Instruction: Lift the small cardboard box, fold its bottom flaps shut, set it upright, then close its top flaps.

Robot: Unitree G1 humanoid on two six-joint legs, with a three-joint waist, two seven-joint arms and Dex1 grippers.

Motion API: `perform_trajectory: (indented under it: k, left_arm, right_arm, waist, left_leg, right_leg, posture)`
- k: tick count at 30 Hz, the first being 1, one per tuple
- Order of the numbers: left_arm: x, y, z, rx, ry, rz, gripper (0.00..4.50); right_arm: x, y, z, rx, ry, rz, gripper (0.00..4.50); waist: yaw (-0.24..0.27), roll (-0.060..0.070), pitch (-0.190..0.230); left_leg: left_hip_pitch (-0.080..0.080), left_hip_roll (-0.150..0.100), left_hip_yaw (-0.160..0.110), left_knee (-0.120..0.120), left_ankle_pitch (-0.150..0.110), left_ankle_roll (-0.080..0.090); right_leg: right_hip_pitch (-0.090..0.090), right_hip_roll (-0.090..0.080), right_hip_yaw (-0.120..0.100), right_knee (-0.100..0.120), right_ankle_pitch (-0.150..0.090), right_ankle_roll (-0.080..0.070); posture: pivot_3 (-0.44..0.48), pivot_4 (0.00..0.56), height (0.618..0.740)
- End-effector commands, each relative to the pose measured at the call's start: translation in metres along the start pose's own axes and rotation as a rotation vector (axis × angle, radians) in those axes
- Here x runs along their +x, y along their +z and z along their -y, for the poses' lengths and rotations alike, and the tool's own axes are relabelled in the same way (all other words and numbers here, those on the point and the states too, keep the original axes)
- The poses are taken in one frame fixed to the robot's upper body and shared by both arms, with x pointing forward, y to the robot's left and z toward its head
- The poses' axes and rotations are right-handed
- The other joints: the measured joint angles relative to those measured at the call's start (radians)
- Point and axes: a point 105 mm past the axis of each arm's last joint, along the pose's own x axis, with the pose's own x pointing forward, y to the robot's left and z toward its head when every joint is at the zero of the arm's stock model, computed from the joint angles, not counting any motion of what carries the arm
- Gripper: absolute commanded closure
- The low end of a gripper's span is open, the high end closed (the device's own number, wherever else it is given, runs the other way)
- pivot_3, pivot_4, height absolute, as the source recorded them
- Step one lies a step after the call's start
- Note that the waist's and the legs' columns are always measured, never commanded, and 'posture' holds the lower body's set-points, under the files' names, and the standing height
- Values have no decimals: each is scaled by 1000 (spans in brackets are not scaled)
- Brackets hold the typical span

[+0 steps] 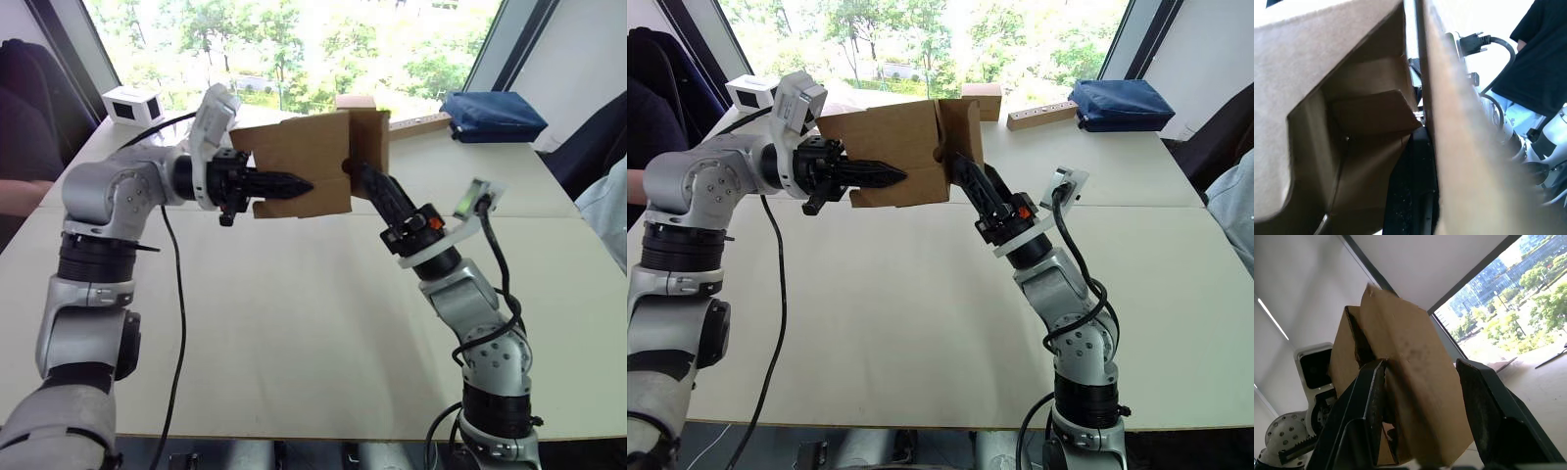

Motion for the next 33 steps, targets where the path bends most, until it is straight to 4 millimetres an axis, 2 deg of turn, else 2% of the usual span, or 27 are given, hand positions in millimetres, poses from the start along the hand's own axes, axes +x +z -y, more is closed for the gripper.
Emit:
perform_trajectory:
  k: [1,13,19,24,33]
  left_arm:
    - [2,7,6,38,-19,-2,4500]
    - [1,8,1,39,-3,7,4500]
    - [1,8,0,41,-3,10,4500]
    - [0,8,-1,41,2,11,4500]
    - [-2,8,-2,40,7,10,4500]
  right_arm:
    - [8,6,-14,6,56,48,2136]
    - [8,-2,-33,27,146,-12,2136]
    - [3,4,-21,-32,103,-10,2136]
    - [-2,8,-27,41,149,-6,2136]
    - [-10,16,-23,15,134,-11,2136]
  waist:
    - [0,0,0]
    - [0,0,0]
    - [0,0,0]
    - [0,0,0]
    - [0,0,0]
  left_leg:
    - [0,0,0,0,0,0]
    - [0,0,0,0,0,0]
    - [0,0,0,0,0,0]
    - [0,0,0,0,0,0]
    - [0,0,0,0,0,0]
  right_leg:
    - [0,0,0,0,0,0]
    - [0,0,0,0,0,0]
    - [0,0,0,0,0,0]
    - [0,0,0,0,0,0]
    - [0,0,0,0,0,0]
  posture:
    - [0,150,740]
    - [0,150,740]
    - [0,150,740]
    - [0,150,740]
    - [0,150,740]
